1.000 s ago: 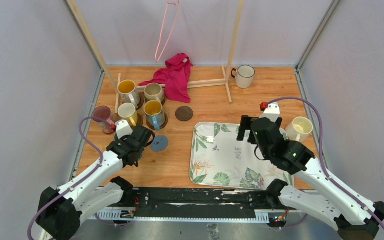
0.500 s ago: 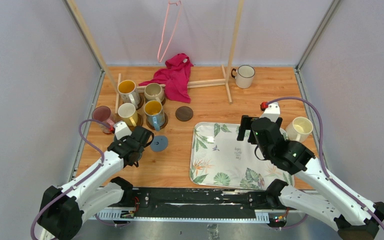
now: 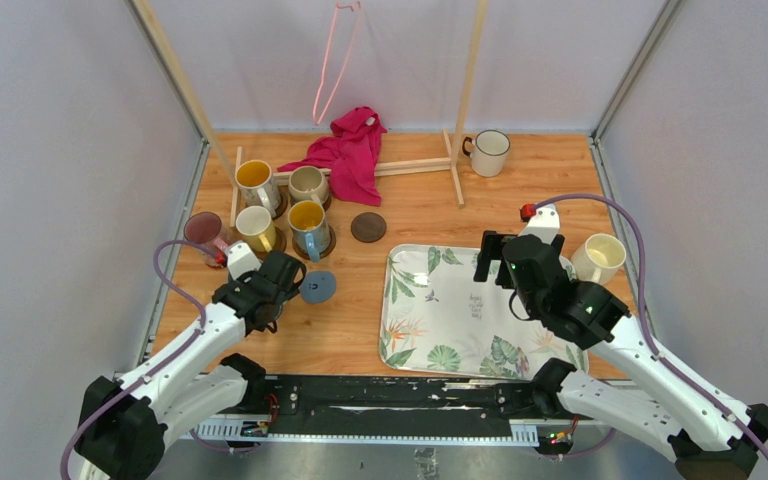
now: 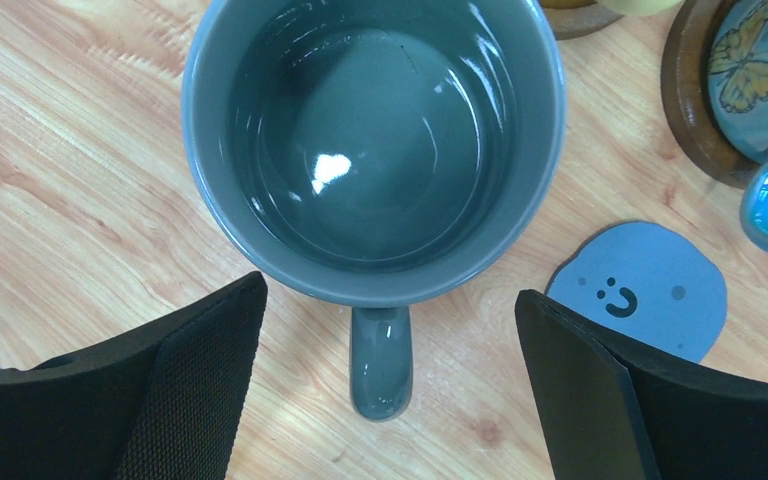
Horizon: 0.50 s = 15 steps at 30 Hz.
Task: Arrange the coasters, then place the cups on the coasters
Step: Place the cup on the coaster.
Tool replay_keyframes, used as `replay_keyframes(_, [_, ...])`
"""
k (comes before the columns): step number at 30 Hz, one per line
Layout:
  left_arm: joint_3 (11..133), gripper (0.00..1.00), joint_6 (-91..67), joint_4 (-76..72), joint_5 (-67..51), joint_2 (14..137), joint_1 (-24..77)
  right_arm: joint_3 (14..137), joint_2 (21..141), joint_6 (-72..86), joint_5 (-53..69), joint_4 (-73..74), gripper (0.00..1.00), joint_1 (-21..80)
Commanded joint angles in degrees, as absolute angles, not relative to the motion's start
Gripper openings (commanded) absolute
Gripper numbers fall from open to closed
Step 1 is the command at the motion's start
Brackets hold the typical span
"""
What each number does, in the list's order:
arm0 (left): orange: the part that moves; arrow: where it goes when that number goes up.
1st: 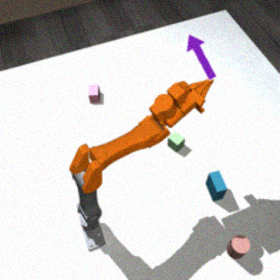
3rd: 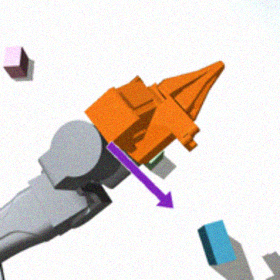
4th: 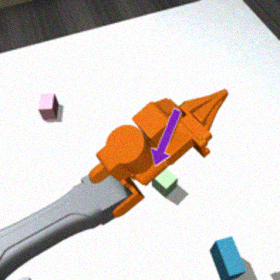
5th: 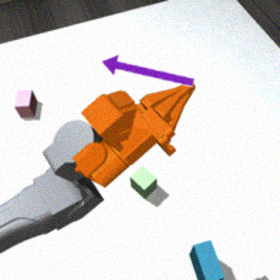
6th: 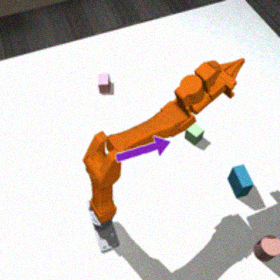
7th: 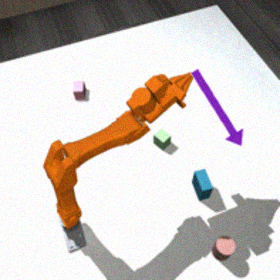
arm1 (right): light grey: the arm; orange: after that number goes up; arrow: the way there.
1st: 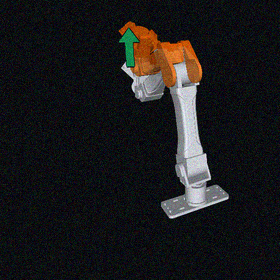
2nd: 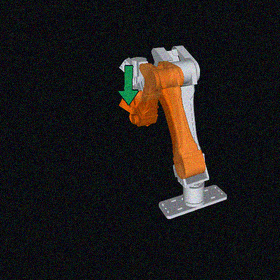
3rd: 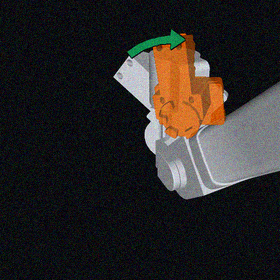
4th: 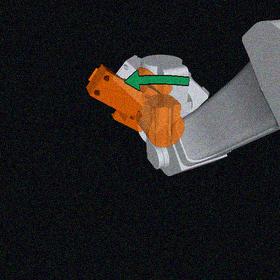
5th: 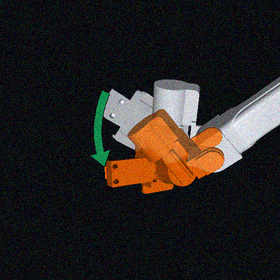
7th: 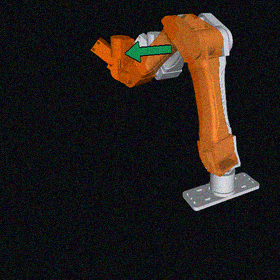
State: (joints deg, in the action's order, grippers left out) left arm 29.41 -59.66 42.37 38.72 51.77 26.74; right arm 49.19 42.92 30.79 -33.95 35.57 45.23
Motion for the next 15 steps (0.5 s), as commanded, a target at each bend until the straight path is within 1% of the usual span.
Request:
replay_keyframes(1, [32.45, 1.0, -59.27, 43.52, 40.62, 50.06, 26.37, 48.78, 42.58, 30.42, -34.1, 35.51, 1.0, 44.38])
replay_keyframes(8, [35.32, 1.0, -56.58, 45.58, 43.56, 47.44, 26.37, 48.95, 42.58, 30.43, -34.17, 35.51, 1.0, 44.33])
replay_keyframes(15, [41.26, 1.0, -48.39, 45.24, 42.82, 45.27, 26.37, 49.03, 42.86, 31.31, -34.46, 35.6, 1.0, 44.28])
